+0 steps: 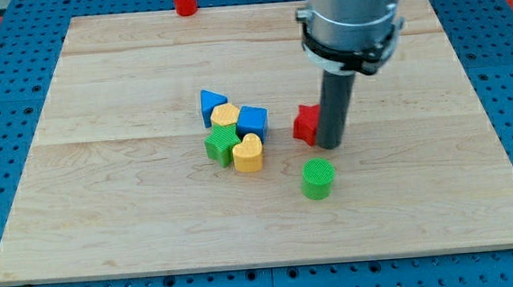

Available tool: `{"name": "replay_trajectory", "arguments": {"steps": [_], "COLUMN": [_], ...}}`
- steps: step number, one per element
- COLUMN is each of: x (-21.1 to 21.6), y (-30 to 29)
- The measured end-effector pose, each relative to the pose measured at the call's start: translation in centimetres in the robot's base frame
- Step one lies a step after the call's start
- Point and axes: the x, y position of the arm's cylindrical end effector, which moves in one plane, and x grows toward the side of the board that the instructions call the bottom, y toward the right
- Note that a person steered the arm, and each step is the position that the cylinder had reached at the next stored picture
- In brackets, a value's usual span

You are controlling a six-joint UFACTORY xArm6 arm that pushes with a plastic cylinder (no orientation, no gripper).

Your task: Push red star into yellow hexagon

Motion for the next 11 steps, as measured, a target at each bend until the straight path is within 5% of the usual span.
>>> {"name": "replay_trajectory", "arguments": {"steps": [2, 5, 8, 11], "x": [-3.9, -8.4, -8.6, -7.5], "y": [-4.0, 1.2, -7.1, -1.2]}}
